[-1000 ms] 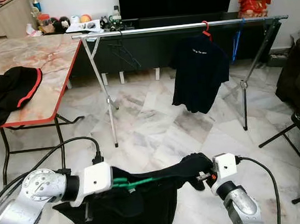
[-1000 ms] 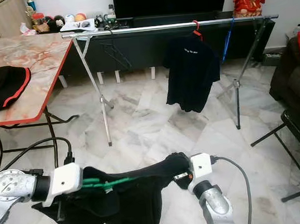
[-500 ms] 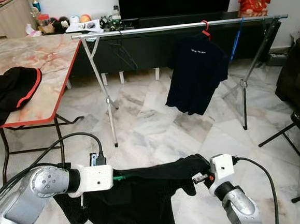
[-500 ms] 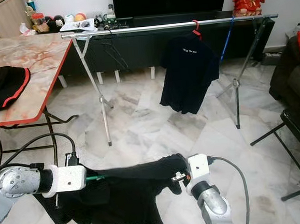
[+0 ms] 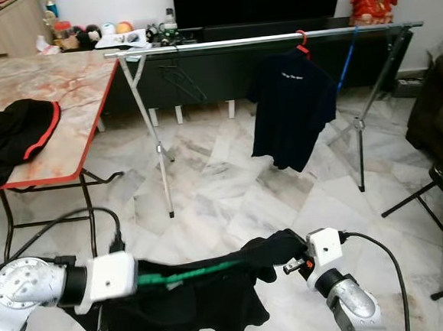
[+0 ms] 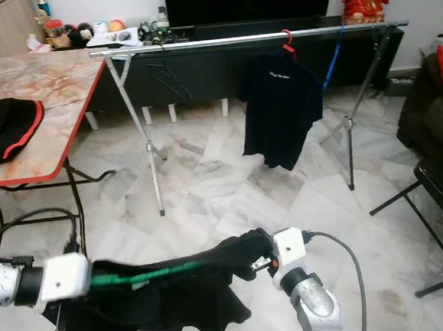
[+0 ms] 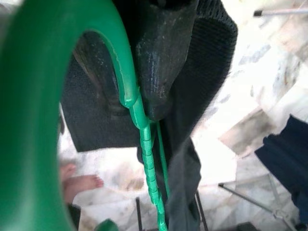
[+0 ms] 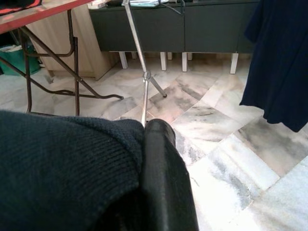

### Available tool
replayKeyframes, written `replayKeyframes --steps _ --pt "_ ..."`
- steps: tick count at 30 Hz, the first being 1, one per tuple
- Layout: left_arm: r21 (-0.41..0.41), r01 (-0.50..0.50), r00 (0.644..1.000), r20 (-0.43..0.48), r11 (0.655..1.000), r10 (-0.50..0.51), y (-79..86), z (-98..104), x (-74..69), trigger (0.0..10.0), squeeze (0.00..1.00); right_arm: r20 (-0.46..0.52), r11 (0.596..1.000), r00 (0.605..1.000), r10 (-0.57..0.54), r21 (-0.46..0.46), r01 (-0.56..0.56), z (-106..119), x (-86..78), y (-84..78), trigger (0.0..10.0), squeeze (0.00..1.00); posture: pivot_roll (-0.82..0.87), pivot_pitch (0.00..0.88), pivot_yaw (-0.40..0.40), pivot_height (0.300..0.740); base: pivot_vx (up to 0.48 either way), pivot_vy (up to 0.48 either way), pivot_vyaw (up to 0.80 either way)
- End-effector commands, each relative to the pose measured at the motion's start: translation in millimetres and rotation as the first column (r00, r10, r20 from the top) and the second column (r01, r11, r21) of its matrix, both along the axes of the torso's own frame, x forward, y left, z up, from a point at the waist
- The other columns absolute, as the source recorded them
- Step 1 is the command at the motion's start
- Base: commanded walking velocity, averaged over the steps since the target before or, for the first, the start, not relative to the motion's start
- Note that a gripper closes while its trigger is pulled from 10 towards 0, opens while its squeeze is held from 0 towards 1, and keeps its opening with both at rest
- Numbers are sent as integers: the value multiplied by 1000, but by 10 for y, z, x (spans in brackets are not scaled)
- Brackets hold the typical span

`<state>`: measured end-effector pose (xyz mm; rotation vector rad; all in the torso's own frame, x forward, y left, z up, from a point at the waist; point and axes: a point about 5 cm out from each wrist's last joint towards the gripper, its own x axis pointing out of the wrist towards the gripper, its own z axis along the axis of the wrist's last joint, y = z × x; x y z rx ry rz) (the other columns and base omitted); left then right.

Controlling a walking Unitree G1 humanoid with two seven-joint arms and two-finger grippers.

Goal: Hang hanger

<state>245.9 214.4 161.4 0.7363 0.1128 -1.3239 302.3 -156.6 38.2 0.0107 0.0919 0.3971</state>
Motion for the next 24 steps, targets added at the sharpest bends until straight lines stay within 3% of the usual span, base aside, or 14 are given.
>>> replayKeyframes --steps 1,6,9,12,16,17,18,20,23,24 --pt "44 -8 1000 -11 999 9 125 40 -29 10000 0 0 996 997 -83 16 83 26 21 -166 0 0 92 75 -4 740 0 0 0" --pt "-30 26 999 -25 999 -26 95 117 -77 10000 0 -6 997 997 -78 11 79 16 12 -186 0 0 91 79 -5 740 0 0 0" --pt "-4 65 997 -52 998 -65 89 108 -132 10000 0 -5 997 997 -80 11 81 20 13 -197 0 0 89 82 -7 740 0 0 0" --pt "-35 92 993 -74 995 -94 42 132 -165 10000 0 -6 997 997 -79 6 79 19 13 -203 0 0 90 86 -8 740 0 0 0" --pt "-175 5 1000 4 985 -5 4 256 -8 10000 0 -12 997 997 -81 6 81 6 4 -206 0 0 94 86 -6 740 0 0 0" --pt "-290 -50 996 55 956 69 -20 332 94 10000 0 -14 997 997 -79 7 79 -2 -1 -192 0 0 93 87 -5 740 0 0 0" --pt "-347 -78 990 80 935 113 -28 373 150 10000 0 -15 997 997 -78 8 79 -6 -3 -187 0 0 93 87 -5 740 0 0 0" --pt "-393 -82 988 90 916 127 -49 414 185 10000 0 -16 997 997 -77 9 77 -11 -7 -176 0 0 93 87 -5 740 0 0 0" --pt "-558 -109 980 78 823 183 -201 506 257 10000 0 -18 997 997 -74 15 74 -23 -18 -149 0 0 89 90 -1 740 0 0 0" --pt "-577 -119 979 69 808 194 -224 503 271 10000 0 -18 997 997 -74 16 74 -25 -20 -148 0 0 89 90 -1 740 0 0 0"
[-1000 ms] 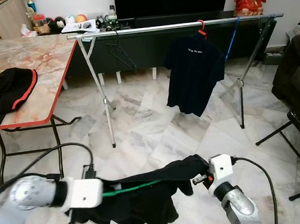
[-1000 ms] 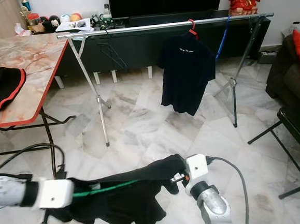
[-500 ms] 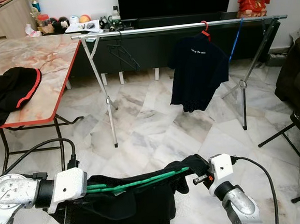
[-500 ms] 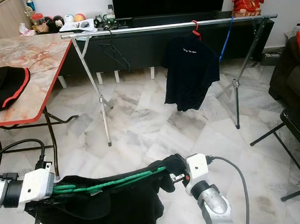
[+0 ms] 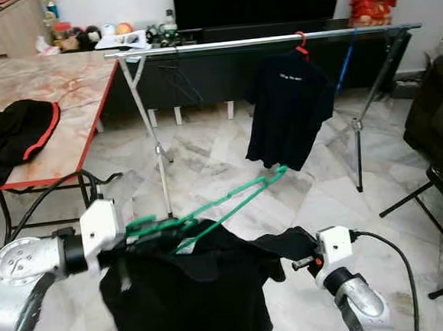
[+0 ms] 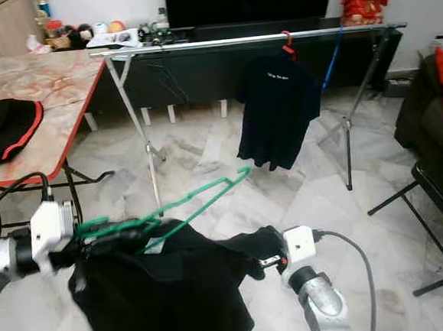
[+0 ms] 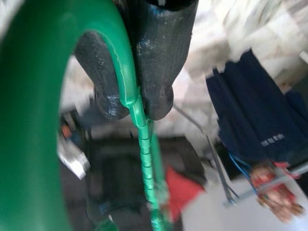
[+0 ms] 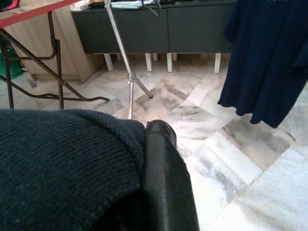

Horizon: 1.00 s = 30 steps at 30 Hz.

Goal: Hang hanger

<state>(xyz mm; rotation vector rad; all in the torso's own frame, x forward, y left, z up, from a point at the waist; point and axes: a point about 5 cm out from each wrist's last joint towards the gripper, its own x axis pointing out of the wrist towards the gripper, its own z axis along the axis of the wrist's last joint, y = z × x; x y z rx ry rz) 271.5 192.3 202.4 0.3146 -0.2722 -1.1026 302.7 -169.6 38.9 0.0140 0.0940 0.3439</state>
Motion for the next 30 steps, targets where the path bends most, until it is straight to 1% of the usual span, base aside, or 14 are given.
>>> replayKeyframes --steps 1,5,7,8,9,13,16,18,22,24,25,26,27,30 --pt "-53 -26 999 20 998 27 -4 93 15 10000 0 -15 1000 1000 -21 16 21 -32 -24 -18 0 0 89 90 -1 740 0 0 0" --pt "-137 -72 997 -17 988 71 -146 -1 83 10000 0 -15 999 1000 -22 24 23 -39 -32 -11 0 0 89 90 1 740 0 0 0" --pt "-305 -48 992 -123 951 11 -300 -6 58 10000 0 -14 999 1000 -22 28 23 -38 -33 -4 0 0 90 91 0 740 0 0 0" --pt "-305 -48 992 -123 951 11 -300 -6 58 10000 0 -14 999 1000 -22 28 23 -38 -33 -4 0 0 90 91 0 740 0 0 0" --pt "-419 -10 981 -179 908 -72 -427 6 22 10000 0 -15 999 1000 -19 35 19 -39 -32 9 0 0 94 90 0 740 0 0 0" --pt "-602 15 947 -249 798 -206 -743 36 11 10000 0 -12 998 1000 11 54 -10 -31 -21 85 0 0 95 88 1 740 0 0 0" --pt "-698 -40 946 -256 715 -198 -934 130 107 10000 0 1 996 999 33 80 -33 -3 -3 157 0 0 85 87 5 740 0 0 0" --pt "-708 -85 956 -257 702 -143 -975 165 175 10000 0 1 995 999 50 89 -50 -2 -6 188 0 0 85 87 5 740 0 0 0" --pt "-588 -263 954 -279 764 114 -896 98 371 10000 0 4 995 999 50 85 -50 -12 -22 198 0 0 91 83 11 740 0 0 0" --pt "-554 -302 945 -282 776 166 -861 67 408 10000 0 4 995 999 45 85 -45 -14 -24 191 0 0 91 83 11 740 0 0 0" --pt "-383 -456 887 -269 803 375 -684 -125 527 10000 0 2 997 1000 16 80 -16 -21 -27 154 0 0 95 79 19 740 0 0 0" --pt "-383 -456 887 -269 803 375 -684 -125 527 10000 0 2 997 1000 16 80 -16 -21 -27 154 0 0 95 79 19 740 0 0 0" --pt "-252 -580 811 -271 774 519 -486 -318 599 10000 0 6 996 1000 -18 85 18 -14 -21 122 0 0 92 78 22 740 0 0 0" --pt "-131 -659 747 -230 740 624 -277 -510 592 10000 0 15 990 997 -70 125 68 17 3 85 0 0 92 76 24 740 0 0 0"
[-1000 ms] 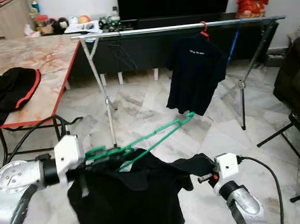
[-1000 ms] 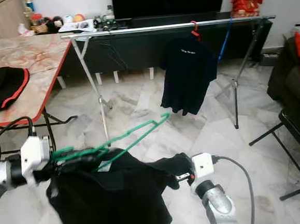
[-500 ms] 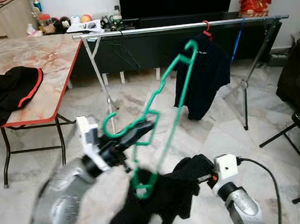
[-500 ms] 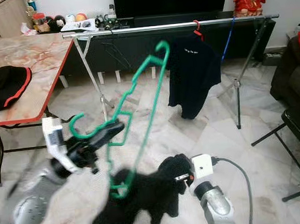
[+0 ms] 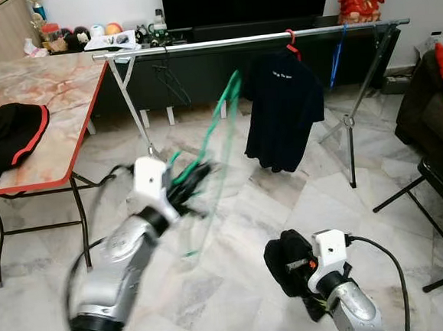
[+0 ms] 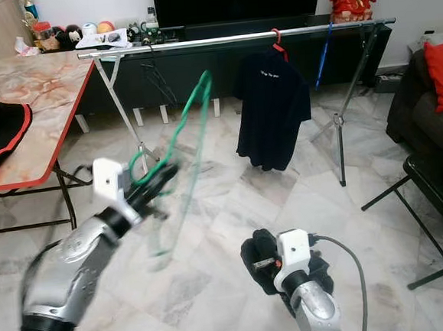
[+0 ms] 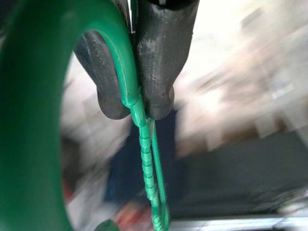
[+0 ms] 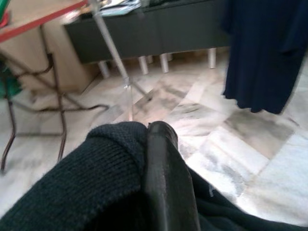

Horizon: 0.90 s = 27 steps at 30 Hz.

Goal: Hang hanger

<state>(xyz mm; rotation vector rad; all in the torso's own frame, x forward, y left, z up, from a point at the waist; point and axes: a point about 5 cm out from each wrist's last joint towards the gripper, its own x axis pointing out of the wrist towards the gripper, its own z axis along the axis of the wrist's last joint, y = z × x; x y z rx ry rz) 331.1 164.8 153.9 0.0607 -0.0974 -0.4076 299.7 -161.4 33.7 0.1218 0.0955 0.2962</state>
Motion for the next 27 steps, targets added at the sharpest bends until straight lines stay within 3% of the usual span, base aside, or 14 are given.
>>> replayKeyframes --steps 1,4,6,7,8,10,12,15,18,19,22,23,26,27 --pt "89 -61 998 -20 994 63 123 -160 -37 10000 0 44 998 997 -55 45 53 89 47 -16 0 0 93 73 31 740 0 0 0" --pt "144 -118 990 -59 983 128 275 -341 -91 10000 0 50 992 993 -103 77 99 110 58 -47 0 0 91 68 35 740 0 0 0" --pt "254 -143 983 -75 957 167 402 -532 -153 10000 0 59 985 988 -144 108 137 131 62 -85 0 0 94 64 36 740 0 0 0" --pt "302 -178 962 -146 936 230 582 -775 -247 10000 0 62 972 980 -191 149 180 148 64 -122 0 0 90 48 42 740 0 0 0" --pt "302 -178 962 -146 936 230 582 -775 -247 10000 0 62 972 980 -191 149 180 148 64 -122 0 0 90 48 42 740 0 0 0" --pt "378 -203 891 -311 903 331 871 -1203 -519 10000 0 85 959 967 -240 172 223 204 78 -169 0 0 81 41 53 740 0 0 0" --pt "372 -216 863 -359 903 355 937 -1321 -624 10000 0 92 958 965 -244 174 226 219 81 -170 0 0 77 35 58 740 0 0 0" --pt "398 -246 742 -509 884 436 1070 -1697 -1014 10000 0 88 954 960 -264 169 247 209 72 -163 0 0 72 34 61 740 0 0 0" --pt "400 -255 707 -544 881 451 1077 -1797 -1137 10000 0 75 952 958 -276 160 262 181 56 -160 0 0 71 30 55 740 0 0 0" --pt "406 -267 654 -590 874 474 1064 -1938 -1305 10000 0 39 937 945 -326 148 317 111 12 -194 0 0 78 29 49 740 0 0 0" --pt "410 -272 620 -617 871 484 1048 -2025 -1409 10000 0 18 924 933 -360 143 354 67 -24 -217 0 0 80 31 48 740 0 0 0" --pt "412 -265 577 -657 872 485 1003 -2142 -1550 10000 0 22 924 927 -375 85 372 12 -125 -209 0 0 77 46 47 740 0 0 0" --pt "407 -243 575 -671 880 469 974 -2169 -1582 10000 0 32 932 933 -359 70 356 -1 -165 -185 0 0 77 46 47 740 0 0 0" --pt "411 -219 575 -679 885 457 952 -2189 -1602 10000 0 39 933 933 -358 63 355 -11 -219 -177 1922 0 76 61 49 740 0 0 0"
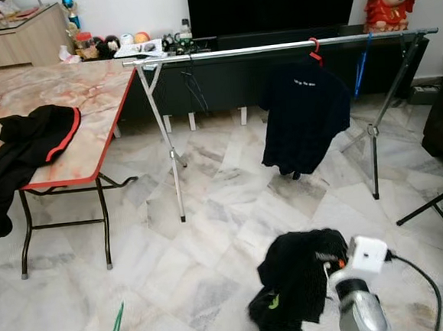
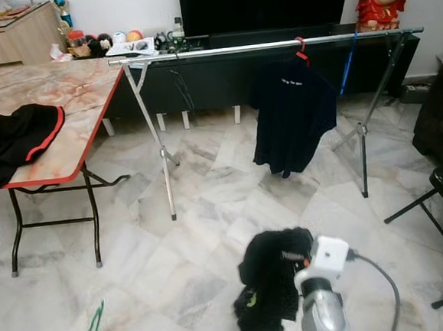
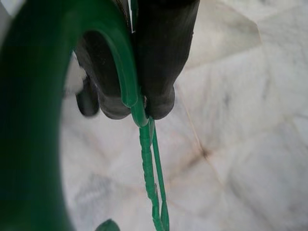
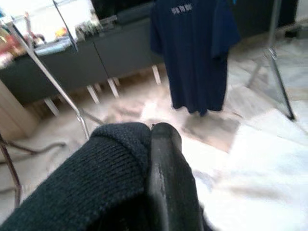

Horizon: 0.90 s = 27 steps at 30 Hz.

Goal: Hang hanger

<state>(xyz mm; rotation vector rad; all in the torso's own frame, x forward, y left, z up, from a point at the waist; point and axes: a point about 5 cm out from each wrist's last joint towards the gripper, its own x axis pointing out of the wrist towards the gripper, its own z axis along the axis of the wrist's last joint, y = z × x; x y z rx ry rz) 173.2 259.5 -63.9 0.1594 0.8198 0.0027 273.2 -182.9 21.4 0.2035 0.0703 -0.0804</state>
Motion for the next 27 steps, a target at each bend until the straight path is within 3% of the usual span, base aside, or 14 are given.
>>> replayKeyframes --steps 1,2,3,4,17,27 --pt "17 33 999 -15 999 -32 0 -16 -29 10000 0 57 1000 998 10 -28 -8 107 21 37 1922 0 75 64 49 740 0 0 0" --pt "8 -1 1000 -15 1000 1 10 -18 -24 10000 0 57 998 998 4 -66 0 108 -9 23 6706 0 71 69 51 740 0 0 0" --pt "8 -1 1000 -15 1000 1 10 -18 -24 10000 0 57 998 998 4 -66 0 108 -9 23 6706 0 71 69 51 740 0 0 0" --pt "5 -26 1000 -13 1000 26 16 -14 -7 10000 0 59 997 998 -13 -80 17 117 -10 7 10000 0 69 72 52 740 0 0 0" --pt "-30 -78 997 -24 997 77 -72 -39 49 10000 0 63 996 996 -64 -54 68 196 80 34 10000 0 76 42 76 740 0 0 0" --pt "-35 -62 998 -28 997 61 -80 -10 131 10000 0 72 987 987 -145 -54 149 223 54 -69 10000 0 42 7 113 740 0 0 0"
